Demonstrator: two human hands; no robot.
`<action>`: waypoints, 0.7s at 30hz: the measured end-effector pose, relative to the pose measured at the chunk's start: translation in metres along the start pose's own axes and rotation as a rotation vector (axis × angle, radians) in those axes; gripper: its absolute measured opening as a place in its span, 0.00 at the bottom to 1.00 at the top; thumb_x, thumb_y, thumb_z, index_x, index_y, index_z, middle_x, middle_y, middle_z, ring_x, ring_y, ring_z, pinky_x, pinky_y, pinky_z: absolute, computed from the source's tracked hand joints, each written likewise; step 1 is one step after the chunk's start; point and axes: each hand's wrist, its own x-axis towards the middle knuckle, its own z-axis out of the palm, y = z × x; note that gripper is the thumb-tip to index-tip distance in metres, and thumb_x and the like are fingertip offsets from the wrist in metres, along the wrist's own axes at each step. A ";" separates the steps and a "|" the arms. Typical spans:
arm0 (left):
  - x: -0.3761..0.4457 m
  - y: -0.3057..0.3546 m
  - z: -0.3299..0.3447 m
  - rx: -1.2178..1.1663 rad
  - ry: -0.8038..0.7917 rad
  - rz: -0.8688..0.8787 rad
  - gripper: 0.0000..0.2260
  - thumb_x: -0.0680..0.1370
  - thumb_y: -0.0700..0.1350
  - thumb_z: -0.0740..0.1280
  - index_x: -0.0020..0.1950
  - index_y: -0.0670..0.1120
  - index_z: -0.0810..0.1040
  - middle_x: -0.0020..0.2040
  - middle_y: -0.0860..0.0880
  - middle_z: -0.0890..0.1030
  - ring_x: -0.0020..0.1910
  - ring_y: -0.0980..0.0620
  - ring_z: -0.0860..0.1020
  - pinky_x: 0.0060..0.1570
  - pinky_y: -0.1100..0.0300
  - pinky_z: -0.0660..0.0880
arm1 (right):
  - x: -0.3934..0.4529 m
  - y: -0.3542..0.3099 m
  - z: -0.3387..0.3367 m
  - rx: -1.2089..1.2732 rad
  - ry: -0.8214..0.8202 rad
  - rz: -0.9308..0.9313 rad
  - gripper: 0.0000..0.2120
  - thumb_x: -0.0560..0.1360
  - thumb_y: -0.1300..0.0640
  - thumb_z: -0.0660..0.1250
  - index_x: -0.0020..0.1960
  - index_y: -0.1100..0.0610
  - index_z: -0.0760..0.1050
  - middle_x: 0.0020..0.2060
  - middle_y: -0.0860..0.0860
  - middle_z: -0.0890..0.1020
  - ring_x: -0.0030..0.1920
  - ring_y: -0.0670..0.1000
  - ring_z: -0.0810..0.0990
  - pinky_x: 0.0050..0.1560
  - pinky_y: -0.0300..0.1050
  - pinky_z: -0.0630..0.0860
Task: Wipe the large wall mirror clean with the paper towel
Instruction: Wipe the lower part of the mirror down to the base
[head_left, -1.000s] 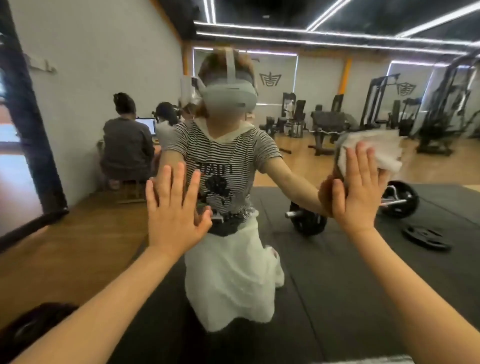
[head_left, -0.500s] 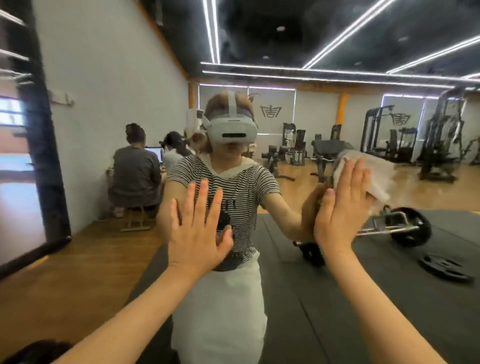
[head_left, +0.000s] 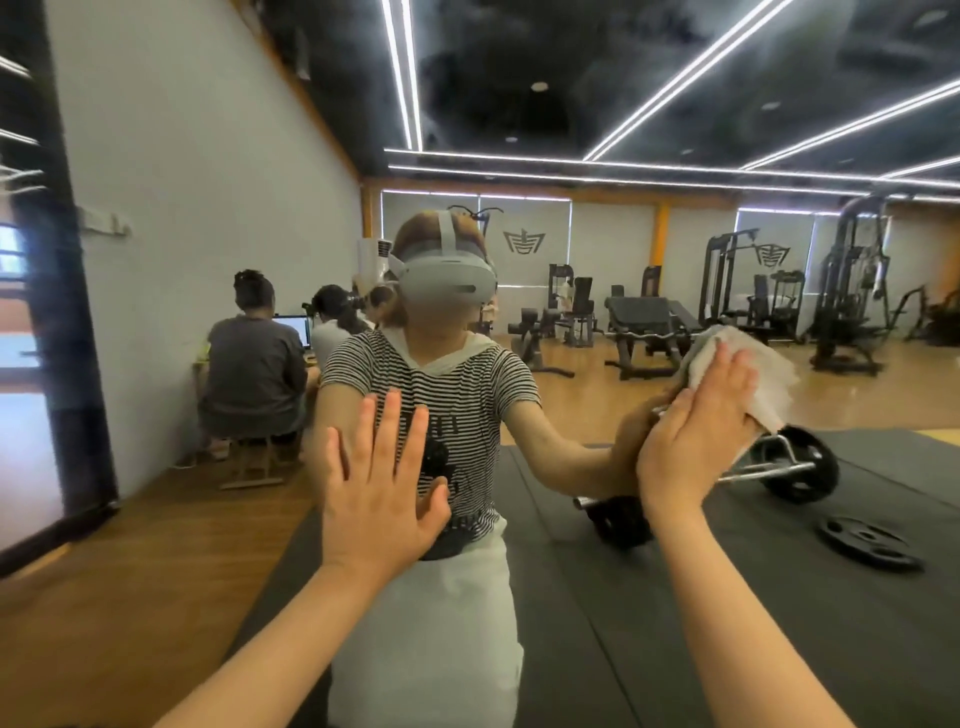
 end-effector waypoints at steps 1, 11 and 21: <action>0.000 0.000 0.000 0.003 -0.003 0.000 0.33 0.76 0.57 0.54 0.78 0.44 0.54 0.78 0.40 0.52 0.79 0.44 0.44 0.73 0.41 0.47 | -0.006 -0.015 0.004 -0.006 0.015 0.066 0.27 0.79 0.58 0.49 0.78 0.59 0.56 0.77 0.57 0.60 0.77 0.58 0.55 0.72 0.68 0.53; -0.001 -0.001 0.001 0.004 -0.002 0.008 0.33 0.77 0.58 0.54 0.78 0.44 0.54 0.79 0.41 0.51 0.79 0.44 0.45 0.73 0.40 0.48 | -0.062 -0.040 0.011 -0.095 -0.210 -0.784 0.30 0.74 0.56 0.55 0.75 0.57 0.57 0.75 0.54 0.62 0.76 0.52 0.55 0.72 0.57 0.51; 0.000 0.000 0.002 -0.014 0.019 -0.003 0.33 0.76 0.57 0.55 0.78 0.44 0.55 0.78 0.40 0.54 0.79 0.44 0.45 0.72 0.39 0.50 | -0.016 -0.032 0.006 -0.001 -0.023 -0.003 0.29 0.77 0.58 0.48 0.78 0.58 0.55 0.77 0.56 0.60 0.77 0.57 0.55 0.73 0.67 0.51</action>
